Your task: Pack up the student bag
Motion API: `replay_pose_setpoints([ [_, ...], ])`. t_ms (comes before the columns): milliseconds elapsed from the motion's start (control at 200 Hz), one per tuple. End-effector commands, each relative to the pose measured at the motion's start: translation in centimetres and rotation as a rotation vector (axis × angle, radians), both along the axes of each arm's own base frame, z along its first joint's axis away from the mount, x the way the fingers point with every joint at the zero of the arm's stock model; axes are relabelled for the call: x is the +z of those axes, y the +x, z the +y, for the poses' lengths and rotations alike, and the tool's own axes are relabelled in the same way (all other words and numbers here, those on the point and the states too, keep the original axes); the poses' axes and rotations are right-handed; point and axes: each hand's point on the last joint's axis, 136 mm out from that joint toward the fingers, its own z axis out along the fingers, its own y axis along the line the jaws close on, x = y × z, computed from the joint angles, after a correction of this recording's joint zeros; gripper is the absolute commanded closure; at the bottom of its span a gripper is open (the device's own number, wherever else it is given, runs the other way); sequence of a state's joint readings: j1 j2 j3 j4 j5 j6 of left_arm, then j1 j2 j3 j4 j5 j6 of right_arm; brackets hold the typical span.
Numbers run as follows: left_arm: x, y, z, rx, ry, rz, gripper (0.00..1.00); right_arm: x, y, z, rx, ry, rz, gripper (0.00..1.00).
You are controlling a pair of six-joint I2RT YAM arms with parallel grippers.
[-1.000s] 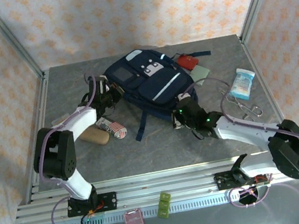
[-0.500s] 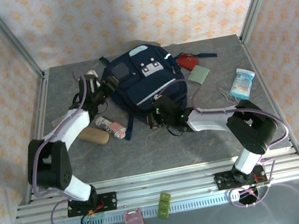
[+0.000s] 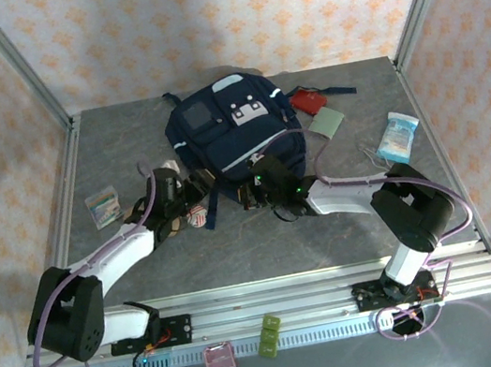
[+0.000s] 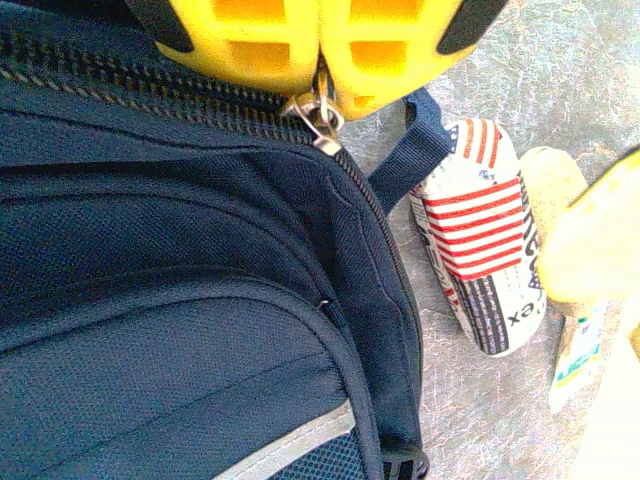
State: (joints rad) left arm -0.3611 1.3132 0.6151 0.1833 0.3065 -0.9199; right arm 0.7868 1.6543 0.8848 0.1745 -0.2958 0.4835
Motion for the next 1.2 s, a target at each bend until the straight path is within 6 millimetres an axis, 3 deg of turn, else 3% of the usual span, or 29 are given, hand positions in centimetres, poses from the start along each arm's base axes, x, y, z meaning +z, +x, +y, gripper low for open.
replay_pose_setpoints([
  [0,2.0,0.9,-1.1,0.032,-0.070,-0.083,0.35,2.7,0.6,1.2,0.014,0.081,-0.068,1.00],
  [280,-0.2,1.9,-5.1,-0.037,-0.084,-0.015,0.35,2.7,0.4,1.2,0.019,0.086,-0.058,1.00],
  [410,-2.8,1.8,-5.2,-0.004,-0.042,0.088,0.35,2.6,0.2,1.2,0.025,0.076,-0.054,1.00],
  [546,-3.2,2.9,-5.6,0.016,-0.030,0.082,0.37,2.0,-0.5,1.7,0.060,0.041,-0.054,1.00],
  [606,-3.6,3.5,-5.7,0.023,-0.012,0.083,0.50,1.7,-1.0,2.1,0.080,0.022,-0.048,1.00],
  [731,-4.5,4.4,-5.7,0.019,0.016,0.099,0.99,1.5,-1.5,2.0,0.090,-0.001,-0.028,1.00],
  [831,-5.0,4.5,-5.3,0.015,0.030,0.111,1.00,1.8,-1.8,1.2,0.079,-0.041,-0.017,1.00],
  [981,-4.8,4.2,-4.2,0.018,0.053,0.105,1.00,1.4,-1.7,-1.8,0.022,-0.071,0.041,1.00],
  [1191,-4.4,3.6,-2.1,0.022,0.074,0.097,1.00,-0.6,-0.6,-10.5,-0.134,-0.208,0.064,1.00],
])
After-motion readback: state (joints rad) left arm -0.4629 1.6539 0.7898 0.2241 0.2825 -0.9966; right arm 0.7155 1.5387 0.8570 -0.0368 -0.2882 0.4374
